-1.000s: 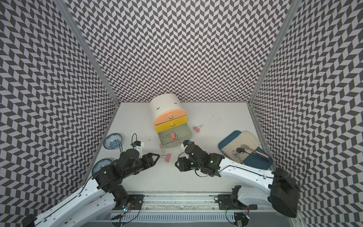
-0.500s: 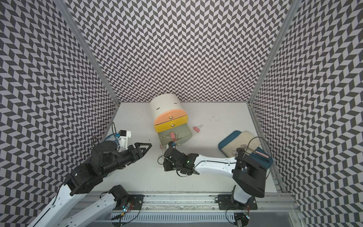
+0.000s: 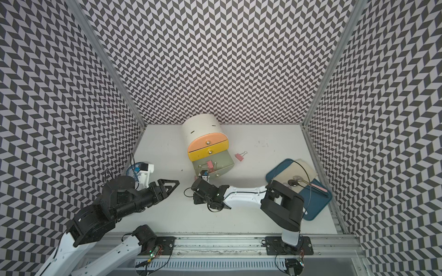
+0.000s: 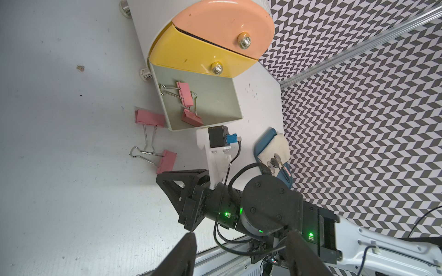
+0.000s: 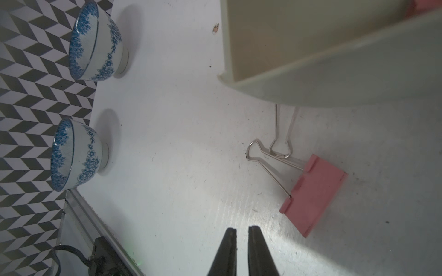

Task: Put the binder clips in the drawer according to color
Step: Move the binder clip to the center of the board.

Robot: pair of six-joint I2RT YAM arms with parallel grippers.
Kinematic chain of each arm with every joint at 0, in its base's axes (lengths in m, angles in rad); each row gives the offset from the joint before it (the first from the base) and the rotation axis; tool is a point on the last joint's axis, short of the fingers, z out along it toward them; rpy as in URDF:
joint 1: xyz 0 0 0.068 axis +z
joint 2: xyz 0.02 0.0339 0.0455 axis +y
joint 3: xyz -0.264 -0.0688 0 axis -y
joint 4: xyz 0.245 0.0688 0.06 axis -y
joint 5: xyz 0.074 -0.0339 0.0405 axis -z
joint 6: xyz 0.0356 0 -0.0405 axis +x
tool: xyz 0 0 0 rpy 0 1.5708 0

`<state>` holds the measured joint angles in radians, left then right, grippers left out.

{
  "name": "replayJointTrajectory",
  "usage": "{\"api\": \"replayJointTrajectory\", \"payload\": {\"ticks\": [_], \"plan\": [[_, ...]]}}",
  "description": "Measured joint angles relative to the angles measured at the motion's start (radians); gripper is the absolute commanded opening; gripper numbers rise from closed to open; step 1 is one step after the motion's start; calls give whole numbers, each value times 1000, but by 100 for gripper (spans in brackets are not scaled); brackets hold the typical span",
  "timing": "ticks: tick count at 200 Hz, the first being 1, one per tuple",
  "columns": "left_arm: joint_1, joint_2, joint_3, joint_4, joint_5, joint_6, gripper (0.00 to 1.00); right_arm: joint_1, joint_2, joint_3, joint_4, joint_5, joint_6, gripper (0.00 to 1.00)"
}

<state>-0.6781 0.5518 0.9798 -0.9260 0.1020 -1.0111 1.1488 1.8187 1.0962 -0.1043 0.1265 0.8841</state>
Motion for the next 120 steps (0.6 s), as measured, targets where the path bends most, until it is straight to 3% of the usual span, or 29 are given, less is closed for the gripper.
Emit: {"api": "replayJointTrajectory", "payload": {"ticks": [57,120], "plan": [[0,-3,0,-20,0,-1,63,-16,16,10,-54,43,25,11],[0,-3,-15,-5,4,-6,63,-39,2,-85,-33,41,44,9]]}}
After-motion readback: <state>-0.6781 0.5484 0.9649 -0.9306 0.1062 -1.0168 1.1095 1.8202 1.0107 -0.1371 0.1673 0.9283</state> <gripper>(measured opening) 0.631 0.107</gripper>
